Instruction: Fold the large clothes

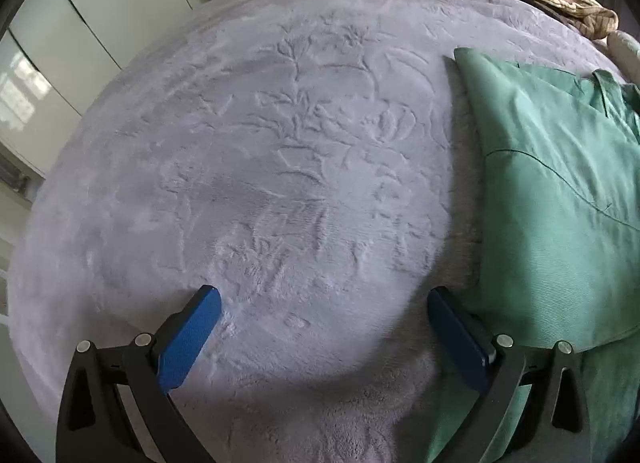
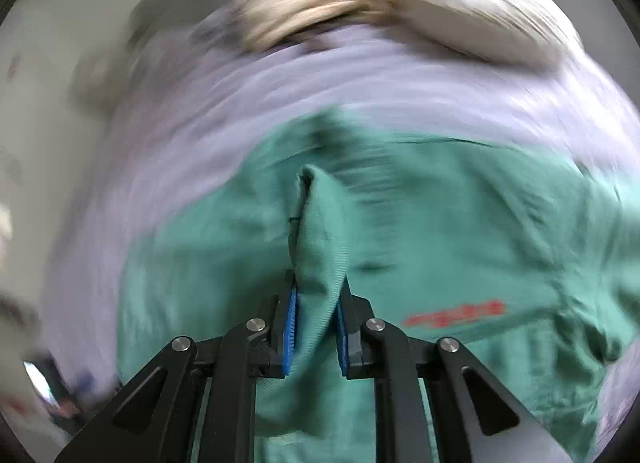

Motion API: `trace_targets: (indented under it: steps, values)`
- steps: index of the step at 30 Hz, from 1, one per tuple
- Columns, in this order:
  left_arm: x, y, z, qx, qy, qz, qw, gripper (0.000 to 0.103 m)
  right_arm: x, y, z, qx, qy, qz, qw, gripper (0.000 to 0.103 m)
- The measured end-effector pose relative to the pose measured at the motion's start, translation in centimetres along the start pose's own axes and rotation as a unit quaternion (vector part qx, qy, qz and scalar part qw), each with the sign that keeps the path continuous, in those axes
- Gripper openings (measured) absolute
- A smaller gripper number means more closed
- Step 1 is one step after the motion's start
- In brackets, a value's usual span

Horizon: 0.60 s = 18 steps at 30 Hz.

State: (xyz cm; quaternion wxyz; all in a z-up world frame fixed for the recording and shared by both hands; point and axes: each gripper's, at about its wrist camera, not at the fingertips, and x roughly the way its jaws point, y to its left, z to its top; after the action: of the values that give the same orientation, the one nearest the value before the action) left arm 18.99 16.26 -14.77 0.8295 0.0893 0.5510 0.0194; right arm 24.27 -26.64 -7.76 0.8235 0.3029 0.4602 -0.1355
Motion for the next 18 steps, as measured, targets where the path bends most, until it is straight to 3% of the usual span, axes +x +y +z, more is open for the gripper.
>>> trace_targets:
  steps: [2,3,5,7,9,11,14,18]
  values:
    - [-0.4,0.8,0.7,-0.011,0.005,-0.021,0.9997,0.103,0.2,-5.0,1.0,0.088,0.025,0.003,0.996,0.026]
    - [-0.9,1.4,1.3,-0.016,0.002,-0.039,0.9991,0.103,-0.3,-7.0,1.0,0.122,0.026,-0.002,0.992,0.035]
    - [-1.4,1.8,2.7,-0.015,-0.002,-0.07,0.9974,0.103,-1.6,-8.3,0.9,0.135,0.003,-0.001,0.991,0.05]
    - [-1.4,1.7,4.7,-0.003,0.002,-0.11,0.9939,0.103,-3.5,-7.9,0.2,0.131,-0.019,0.028,0.991,0.053]
    - [-0.5,0.7,7.6,0.018,0.014,-0.153,0.988,0.103,-4.2,-5.9,-1.3,0.126,-0.006,0.105,0.986,0.053]
    - [0.4,-0.7,9.5,0.03,0.018,-0.169,0.9851,0.103,-3.0,-2.7,-3.2,0.121,0.038,0.178,0.976,0.053]
    - [2.6,-3.0,12.1,0.041,0.045,-0.194,0.9791,0.103,2.3,4.4,-8.0,0.124,0.147,0.286,0.939,0.053]
    - [4.1,-6.2,12.7,0.061,0.065,-0.176,0.9804,0.095,9.0,11.7,-12.8,0.143,0.217,0.33,0.908,0.053]
